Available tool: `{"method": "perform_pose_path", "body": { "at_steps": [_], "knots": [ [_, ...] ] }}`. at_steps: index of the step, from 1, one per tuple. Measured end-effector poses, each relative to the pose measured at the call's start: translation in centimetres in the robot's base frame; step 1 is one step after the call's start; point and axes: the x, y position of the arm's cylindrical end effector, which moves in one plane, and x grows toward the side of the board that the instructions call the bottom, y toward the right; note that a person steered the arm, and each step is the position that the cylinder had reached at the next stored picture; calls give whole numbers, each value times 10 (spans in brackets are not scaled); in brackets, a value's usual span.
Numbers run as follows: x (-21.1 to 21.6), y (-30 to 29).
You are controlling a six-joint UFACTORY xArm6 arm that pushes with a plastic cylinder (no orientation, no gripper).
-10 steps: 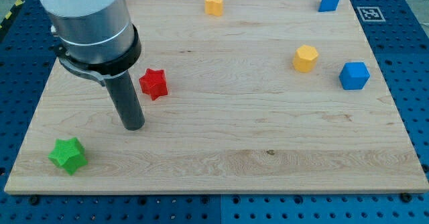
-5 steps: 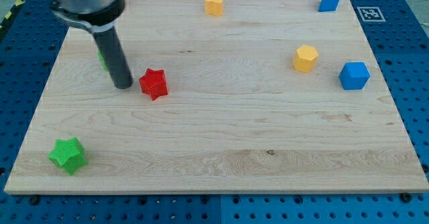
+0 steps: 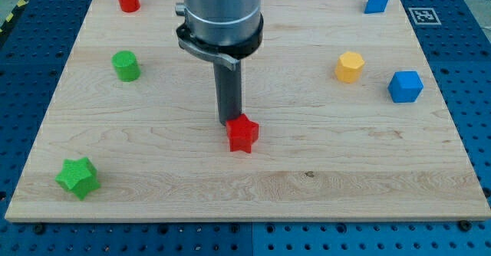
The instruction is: Move the red star to the bottom center of the board
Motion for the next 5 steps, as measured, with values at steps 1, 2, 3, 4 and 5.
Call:
{"method": "perform_pose_path", "body": {
  "at_steps": [1,2,3,4,5],
  "knots": [
    [23,12],
    [39,41],
    [51,71],
    [51,95],
    [21,138]
  ]
}}
